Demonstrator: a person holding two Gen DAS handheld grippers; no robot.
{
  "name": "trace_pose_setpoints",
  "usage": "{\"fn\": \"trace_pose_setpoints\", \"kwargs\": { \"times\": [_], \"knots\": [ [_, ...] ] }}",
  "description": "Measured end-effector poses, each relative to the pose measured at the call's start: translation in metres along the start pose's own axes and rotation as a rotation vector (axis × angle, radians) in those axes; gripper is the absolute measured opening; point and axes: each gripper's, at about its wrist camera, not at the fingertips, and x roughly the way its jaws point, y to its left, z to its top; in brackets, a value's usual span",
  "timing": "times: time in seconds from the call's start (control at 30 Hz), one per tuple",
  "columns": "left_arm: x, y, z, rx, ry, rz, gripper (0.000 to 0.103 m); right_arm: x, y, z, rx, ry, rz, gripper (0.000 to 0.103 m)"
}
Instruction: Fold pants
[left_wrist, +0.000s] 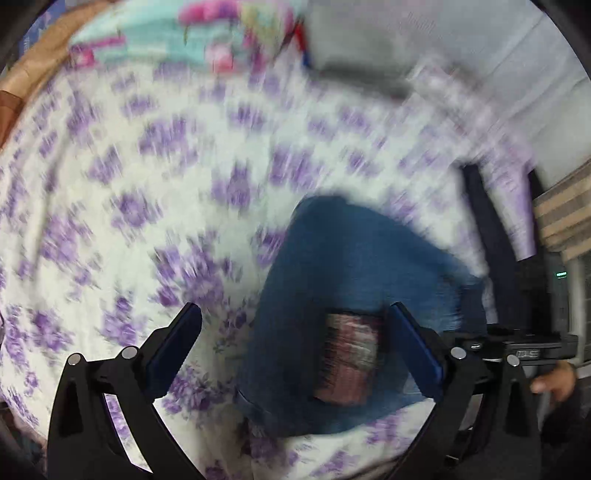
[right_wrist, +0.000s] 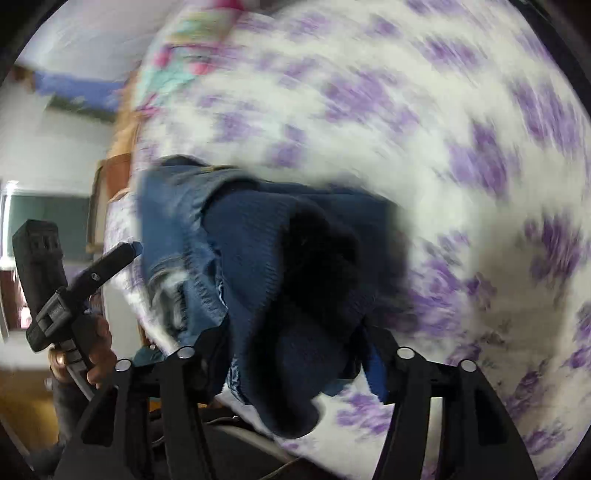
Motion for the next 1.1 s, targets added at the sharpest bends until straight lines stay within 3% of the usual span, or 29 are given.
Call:
{"fn": "trace_pose_setpoints", "kwargs": {
  "times": [0.1, 0.17, 0.27, 0.37, 0.43, 0.47, 0.53, 0.57, 0.6, 0.7, 0.83, 0.93, 1.03, 1.07, 1.1],
  "knots": [
    [0.031, -0.007, 0.0, 0.012, 0.015, 0.121, 0.099, 0.007, -0.001, -0.001, -0.039, -0.02, -0.016, 0.066],
    [0.034, -0.004, 0.003, -0.014, 0.033, 0.128, 0.099, 0.001, 0.005, -0.002, -0.048, -0.02, -0.042, 0.07],
    [0.02, -0.014, 0.009, 0.072, 0.035, 0.168, 0.099, -0.019, 0.015, -0.005, -0.08, -0.038, -0.086, 0.071],
    [-0.003, -0.028, 0.015, 0.161, -0.024, 0.2, 0.098, -0.05, 0.031, -0.004, -0.167, -0.174, -0.152, 0.07],
    [-0.017, -0.03, 0.022, 0.176, -0.053, 0.171, 0.098, -0.06, 0.043, 0.007, -0.172, -0.234, -0.16, 0.07],
    [-0.019, -0.028, 0.027, 0.167, -0.057, 0.16, 0.098, -0.068, 0.046, 0.012, -0.172, -0.28, -0.152, 0.067],
    [-0.02, -0.021, 0.039, 0.125, -0.056, 0.133, 0.098, -0.069, 0.055, 0.022, -0.2, -0.298, -0.121, 0.037],
    [-0.017, -0.019, 0.042, 0.112, -0.053, 0.129, 0.098, -0.063, 0.063, 0.027, -0.223, -0.28, -0.102, 0.017],
    [-0.012, -0.015, 0.047, 0.093, -0.045, 0.135, 0.098, -0.056, 0.072, 0.033, -0.247, -0.256, -0.078, 0.013],
    [0.01, -0.012, 0.062, 0.097, -0.016, 0.136, 0.099, -0.03, 0.086, 0.046, -0.266, -0.211, -0.092, 0.013],
    [0.049, -0.009, 0.077, 0.079, 0.041, 0.114, 0.099, 0.006, 0.069, 0.059, -0.226, -0.184, -0.201, 0.013],
    [0.073, -0.016, 0.076, 0.12, 0.063, 0.143, 0.099, 0.012, 0.055, 0.06, -0.211, -0.197, -0.176, 0.014],
    [0.07, -0.011, 0.076, 0.11, 0.084, 0.097, 0.099, 0.006, 0.051, 0.058, -0.175, -0.183, -0.129, 0.015],
    [0.064, -0.007, 0.077, 0.091, 0.099, 0.067, 0.099, 0.002, 0.052, 0.056, -0.173, -0.177, -0.109, 0.021],
    [0.054, 0.0, 0.076, 0.061, 0.114, 0.017, 0.099, -0.006, 0.054, 0.051, -0.167, -0.176, -0.07, 0.036]
  ]
}}
